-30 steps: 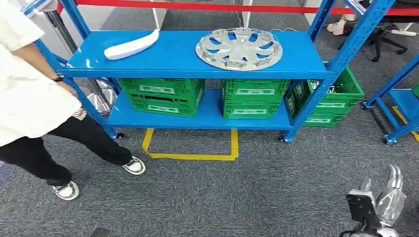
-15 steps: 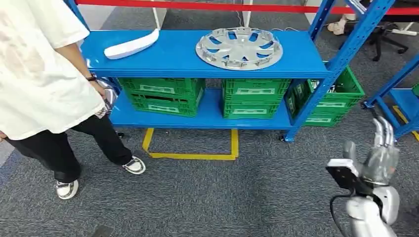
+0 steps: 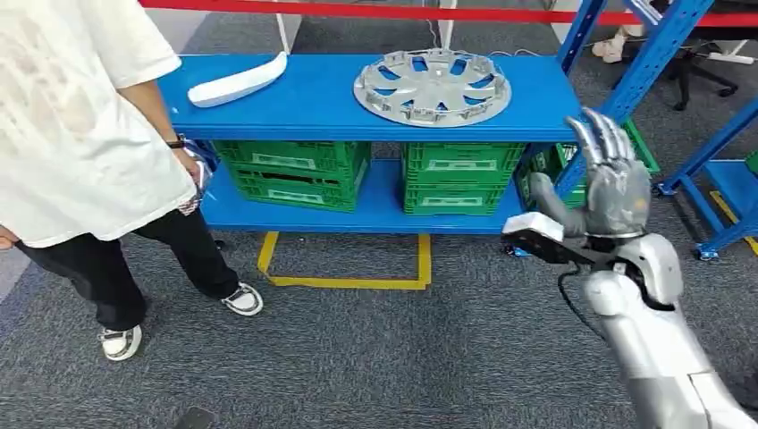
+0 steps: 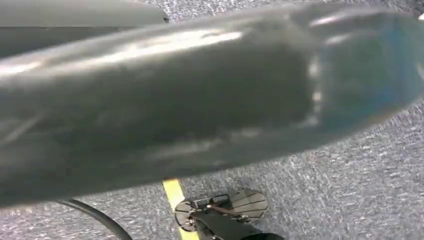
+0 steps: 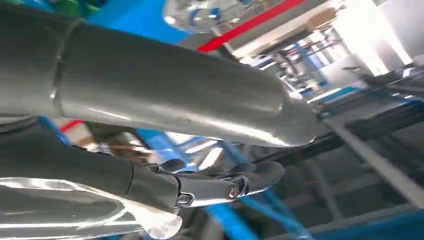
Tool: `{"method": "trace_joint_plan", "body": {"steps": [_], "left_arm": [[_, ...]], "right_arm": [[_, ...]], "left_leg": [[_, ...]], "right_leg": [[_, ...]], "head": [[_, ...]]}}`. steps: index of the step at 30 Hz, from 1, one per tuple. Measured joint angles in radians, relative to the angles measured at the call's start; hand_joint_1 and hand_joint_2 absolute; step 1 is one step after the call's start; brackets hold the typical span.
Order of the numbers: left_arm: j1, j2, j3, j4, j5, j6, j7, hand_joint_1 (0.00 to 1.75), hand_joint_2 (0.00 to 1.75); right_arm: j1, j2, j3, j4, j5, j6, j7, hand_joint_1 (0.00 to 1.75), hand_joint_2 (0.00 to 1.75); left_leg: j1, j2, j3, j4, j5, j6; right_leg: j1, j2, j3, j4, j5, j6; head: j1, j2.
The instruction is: Take the parts from the cabinet and place them on the table.
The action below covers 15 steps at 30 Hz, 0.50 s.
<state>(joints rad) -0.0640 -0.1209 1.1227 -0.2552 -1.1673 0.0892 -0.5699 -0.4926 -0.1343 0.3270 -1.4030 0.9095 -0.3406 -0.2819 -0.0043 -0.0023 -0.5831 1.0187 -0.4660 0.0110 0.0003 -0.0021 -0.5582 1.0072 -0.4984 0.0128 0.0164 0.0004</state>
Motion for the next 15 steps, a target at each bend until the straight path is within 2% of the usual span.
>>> {"method": "trace_joint_plan", "body": {"steps": [8,9,10,15], "left_arm": [[-0.009,0.003,-0.020,0.003,-0.033,-0.026,0.013,0.00,0.00],[-0.011,0.003,-0.024,0.004,-0.037,-0.028,0.015,0.00,0.00],[-0.013,0.003,-0.027,0.004,-0.043,-0.031,0.017,0.00,0.00],[-0.019,0.005,-0.043,0.008,-0.063,-0.042,0.027,0.00,0.00]], "right_arm": [[-0.197,-0.010,0.159,0.069,0.082,0.074,0.077,0.00,1.75],[-0.222,-0.012,0.183,0.082,0.092,0.082,0.085,0.14,1.75],[-0.246,-0.014,0.203,0.097,0.100,0.093,0.095,1.75,1.75],[-0.342,-0.014,0.310,0.177,0.127,0.151,0.140,1.75,1.75]], "left_leg": [[0.000,0.000,-0.001,0.000,0.000,0.000],[0.000,0.000,-0.001,0.000,0.000,0.000],[0.000,0.000,-0.001,0.000,0.001,0.000],[0.000,0.000,-0.001,0.000,0.001,0.000]], "right_leg": [[0.000,0.001,-0.002,0.000,0.001,0.000],[0.000,0.000,-0.002,0.000,0.001,0.000],[0.000,0.000,-0.002,0.000,0.001,0.000],[0.000,0.000,-0.002,0.001,0.001,-0.001]], "head": [[0.000,0.000],[0.000,0.000],[0.000,0.000],[0.000,0.000]]}}
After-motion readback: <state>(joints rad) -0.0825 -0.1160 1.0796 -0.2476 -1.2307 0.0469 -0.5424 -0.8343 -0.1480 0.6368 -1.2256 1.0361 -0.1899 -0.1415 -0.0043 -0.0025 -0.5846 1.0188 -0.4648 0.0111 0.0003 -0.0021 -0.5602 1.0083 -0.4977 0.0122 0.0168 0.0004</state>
